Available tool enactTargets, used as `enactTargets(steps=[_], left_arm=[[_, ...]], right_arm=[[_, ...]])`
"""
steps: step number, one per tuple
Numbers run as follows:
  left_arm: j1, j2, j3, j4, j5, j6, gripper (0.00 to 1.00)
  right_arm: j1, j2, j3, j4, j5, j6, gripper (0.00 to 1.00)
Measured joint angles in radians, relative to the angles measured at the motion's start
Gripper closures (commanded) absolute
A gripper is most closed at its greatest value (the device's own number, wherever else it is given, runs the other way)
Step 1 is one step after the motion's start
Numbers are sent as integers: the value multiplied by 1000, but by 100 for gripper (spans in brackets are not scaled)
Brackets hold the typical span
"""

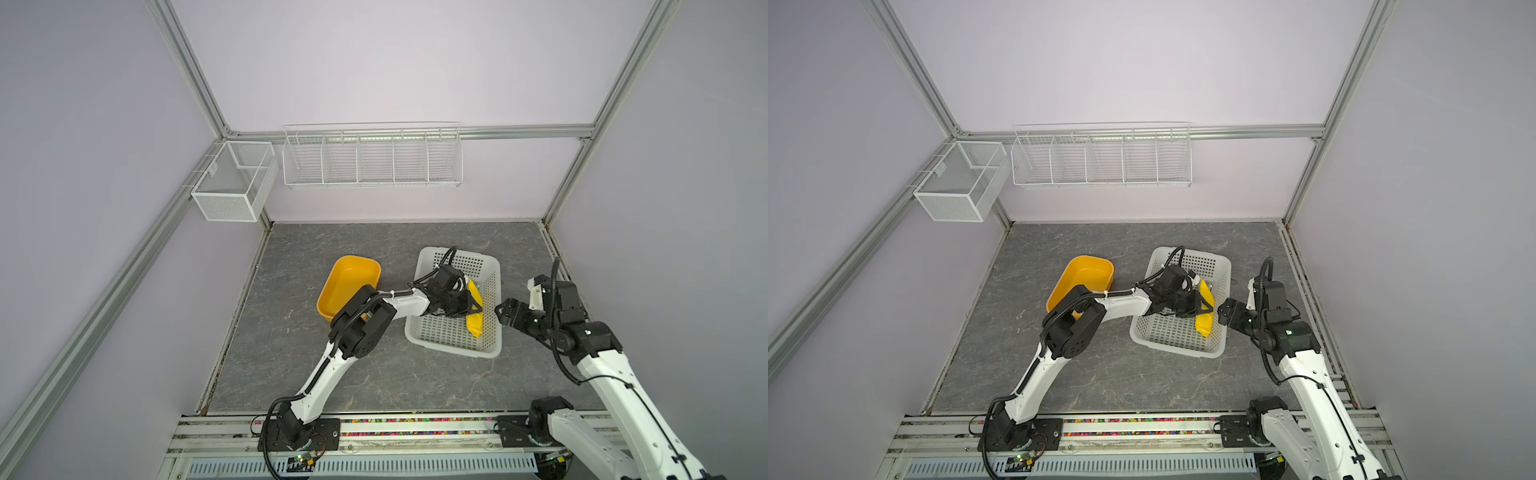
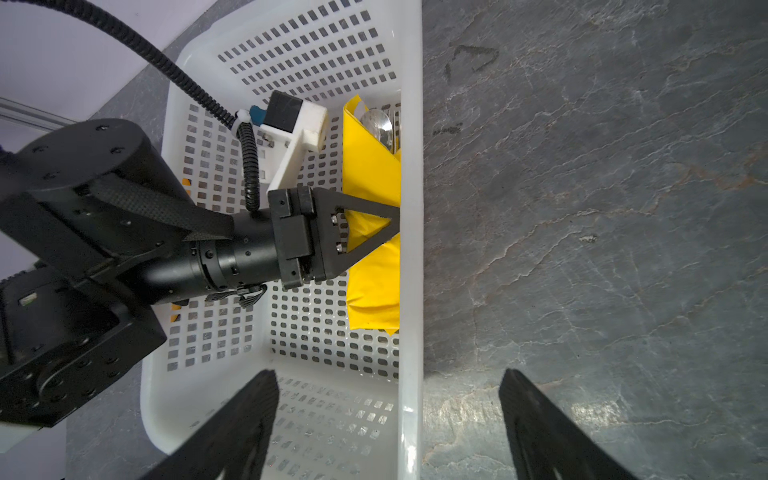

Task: Place the utensils on the paper napkin and roll it up
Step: 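Lower the bundle into the white basket with the left gripper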

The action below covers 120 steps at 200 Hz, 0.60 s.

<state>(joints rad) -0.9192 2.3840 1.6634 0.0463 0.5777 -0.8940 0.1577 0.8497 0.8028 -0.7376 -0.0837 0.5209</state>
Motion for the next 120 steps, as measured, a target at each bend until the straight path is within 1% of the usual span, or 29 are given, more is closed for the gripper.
enactTargets(steps=[9, 23, 73, 86, 104, 120], left_arm=[[0, -2, 1, -5, -4, 5, 72], [0, -8, 4, -17, -13, 14, 65], [0, -35, 4, -62, -57, 42, 55], [0, -42, 0, -72, -65, 47, 50], [0, -58, -11, -81, -82, 54, 47], [3, -74, -21, -96, -92, 69, 41]], right_arm=[[0, -5, 3, -2, 0, 0, 13], [0, -10, 9, -6, 0, 0, 13], [0, -11, 13, -10, 0, 3, 13], [0, -13, 14, -12, 0, 3, 13], [0, -19, 19, -15, 0, 3, 12], [0, -24, 26, -17, 0, 3, 12]])
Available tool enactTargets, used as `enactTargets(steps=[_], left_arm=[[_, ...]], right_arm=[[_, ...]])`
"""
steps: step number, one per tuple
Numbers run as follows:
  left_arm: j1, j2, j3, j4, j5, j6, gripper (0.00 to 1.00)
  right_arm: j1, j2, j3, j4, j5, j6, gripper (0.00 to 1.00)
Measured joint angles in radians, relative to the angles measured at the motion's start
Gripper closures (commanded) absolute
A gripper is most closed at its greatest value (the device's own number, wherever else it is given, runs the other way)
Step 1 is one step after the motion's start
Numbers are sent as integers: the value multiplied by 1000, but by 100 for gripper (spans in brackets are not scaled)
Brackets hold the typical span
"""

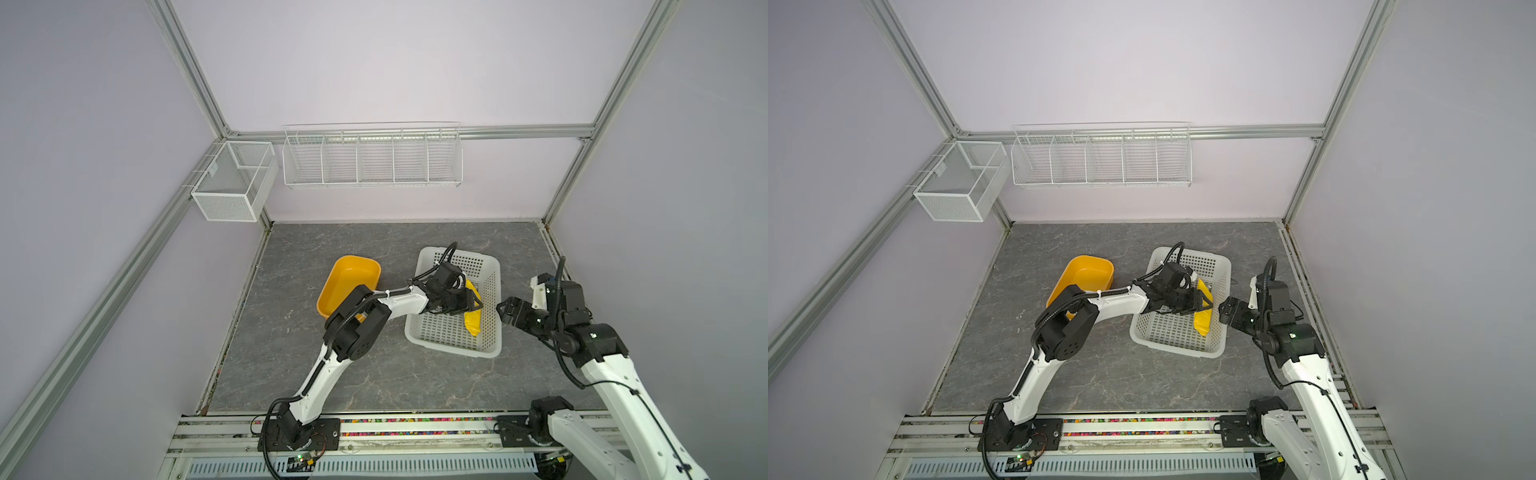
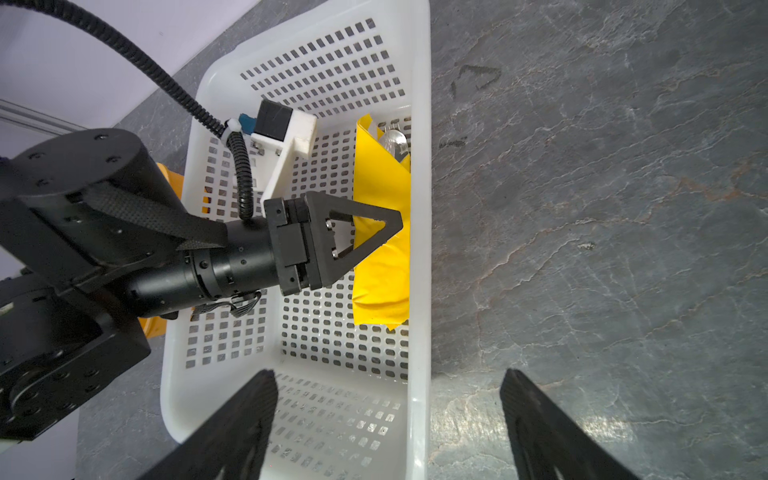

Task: Place the utensils on the paper napkin and roll it up
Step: 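Lower the bundle into the white basket with the left gripper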

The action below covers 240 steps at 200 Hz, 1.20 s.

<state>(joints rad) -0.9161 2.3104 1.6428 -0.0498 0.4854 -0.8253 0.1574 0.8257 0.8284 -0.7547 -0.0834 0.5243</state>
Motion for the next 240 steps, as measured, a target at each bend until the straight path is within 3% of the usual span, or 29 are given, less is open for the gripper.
enactTargets(steps=[27, 75, 95, 122, 147, 240], left_arm=[[5, -29, -20, -24, -26, 19, 29], [6, -64, -34, -69, -67, 49, 18], [10, -93, -56, -100, -81, 53, 26], [17, -119, -73, -136, -93, 60, 48], [21, -126, -79, -152, -87, 63, 61], [21, -88, -70, -177, -40, 62, 69]], right_arm=[[0, -5, 5, -2, 0, 0, 12], [0, -5, 6, -5, 0, 0, 12], [0, -5, 6, -5, 0, 0, 12], [0, -4, 6, -5, 0, 3, 12], [0, -2, 6, -4, 0, 7, 12], [0, 8, 6, -4, 0, 8, 12]])
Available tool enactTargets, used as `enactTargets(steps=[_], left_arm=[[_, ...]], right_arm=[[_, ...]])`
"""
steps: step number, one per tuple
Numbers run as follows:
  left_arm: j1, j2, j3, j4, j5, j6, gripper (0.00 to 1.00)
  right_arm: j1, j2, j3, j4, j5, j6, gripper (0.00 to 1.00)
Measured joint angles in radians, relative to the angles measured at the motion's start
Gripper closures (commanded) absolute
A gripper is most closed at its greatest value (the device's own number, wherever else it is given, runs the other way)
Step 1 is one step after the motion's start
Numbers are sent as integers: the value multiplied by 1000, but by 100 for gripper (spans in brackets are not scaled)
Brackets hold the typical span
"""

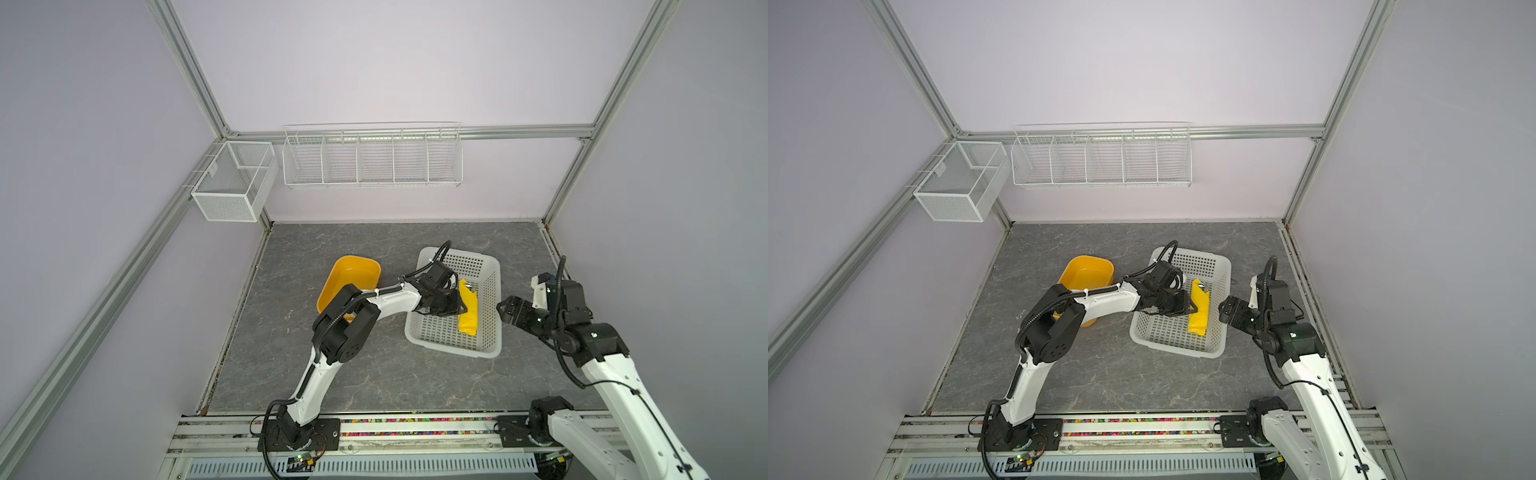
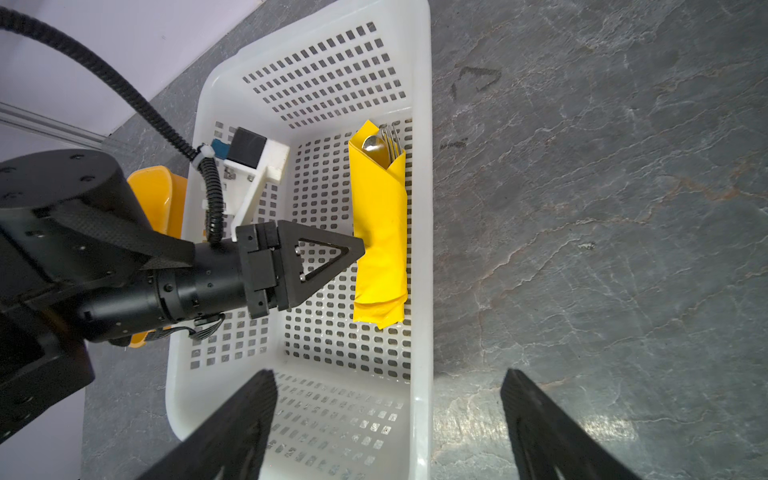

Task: Place the utensils on the paper napkin and roll it up
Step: 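Lower the bundle into the white basket with the left gripper, then open the left gripper and lift it away from the bundle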

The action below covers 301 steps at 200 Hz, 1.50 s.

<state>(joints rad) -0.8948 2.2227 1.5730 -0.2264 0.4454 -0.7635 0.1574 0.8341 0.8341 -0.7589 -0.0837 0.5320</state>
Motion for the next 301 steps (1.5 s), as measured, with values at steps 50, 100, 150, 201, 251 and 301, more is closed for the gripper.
enactTargets(steps=[50, 100, 150, 201, 251, 301], left_arm=[[0, 12, 1, 2, 8, -2, 74], [0, 30, 19, 12, 32, -3, 75], [0, 45, 33, 20, 49, -2, 74], [0, -46, -37, 19, -7, 45, 49], [0, -314, -153, 22, -144, 126, 41], [41, -603, -394, 59, -356, 184, 28]], right_arm=[[0, 9, 0, 0, 0, 0, 12], [0, 18, 0, 1, 0, 0, 12], [0, 30, 0, 2, 0, 0, 12], [0, 42, 0, 13, 74, -3, 13], [-13, 31, -25, 94, 308, -39, 12], [-164, 243, -26, 191, 145, -72, 11]])
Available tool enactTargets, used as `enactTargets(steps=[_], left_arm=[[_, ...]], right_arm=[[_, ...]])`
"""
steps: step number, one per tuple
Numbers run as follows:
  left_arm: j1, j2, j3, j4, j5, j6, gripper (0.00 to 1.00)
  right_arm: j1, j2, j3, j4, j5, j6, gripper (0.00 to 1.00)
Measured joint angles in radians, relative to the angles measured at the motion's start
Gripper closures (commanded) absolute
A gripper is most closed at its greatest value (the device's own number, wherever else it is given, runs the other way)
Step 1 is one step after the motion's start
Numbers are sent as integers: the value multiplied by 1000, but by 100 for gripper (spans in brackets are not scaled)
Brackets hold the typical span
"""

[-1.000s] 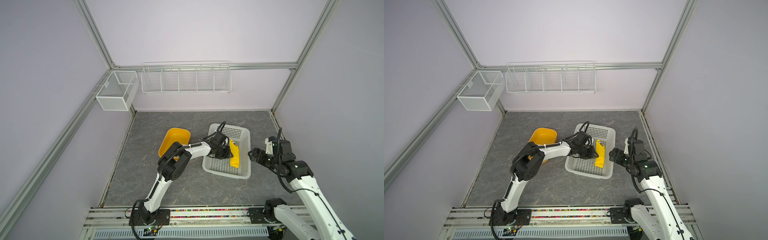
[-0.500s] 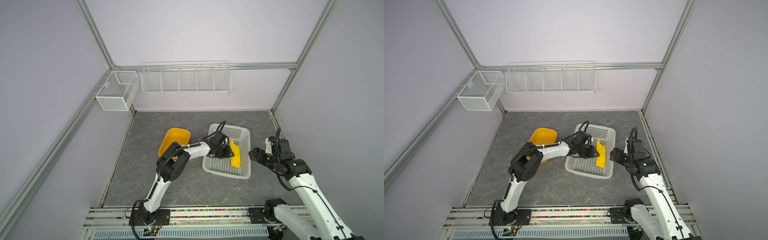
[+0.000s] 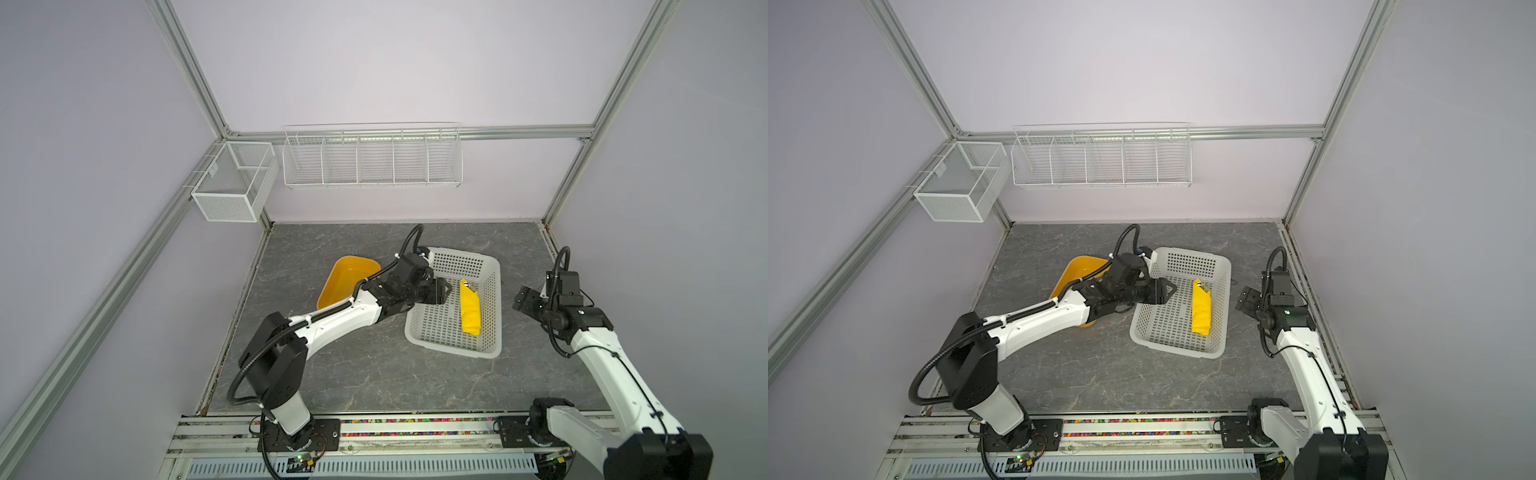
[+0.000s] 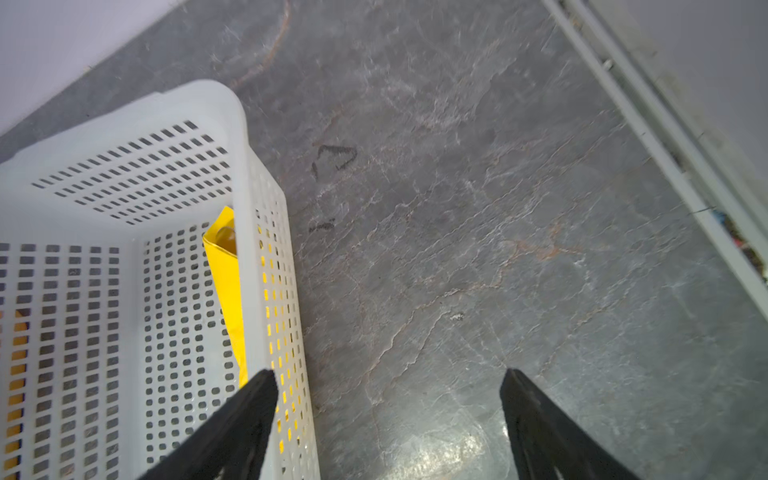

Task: Place the utensils on the paper napkin and roll it up

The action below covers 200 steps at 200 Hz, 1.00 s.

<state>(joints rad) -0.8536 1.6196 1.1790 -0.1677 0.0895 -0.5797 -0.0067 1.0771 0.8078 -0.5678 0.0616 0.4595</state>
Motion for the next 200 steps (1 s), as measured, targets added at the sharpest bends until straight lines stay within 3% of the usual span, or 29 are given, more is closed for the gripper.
enactTargets(steps=[36, 66, 102, 154, 177, 200], left_arm=[[116, -205, -225, -5, -171, -4, 14], [256, -358, -344, -32, -220, -11, 5], [483, -428, -400, -80, -218, -7, 0], [777, -483, -464, -143, -199, 13, 1], [824, -483, -465, -159, -246, 36, 1], [838, -477, -465, -155, -361, 43, 1]], right_arm=[[-2, 105, -3, 149, -307, 5, 9], [35, 216, 18, 213, -425, 8, 9], [96, 372, 116, 229, -474, 3, 10], [163, 484, 199, 288, -524, 15, 11], [175, 492, 217, 288, -506, 10, 10], [167, 446, 203, 323, -468, -33, 5]])
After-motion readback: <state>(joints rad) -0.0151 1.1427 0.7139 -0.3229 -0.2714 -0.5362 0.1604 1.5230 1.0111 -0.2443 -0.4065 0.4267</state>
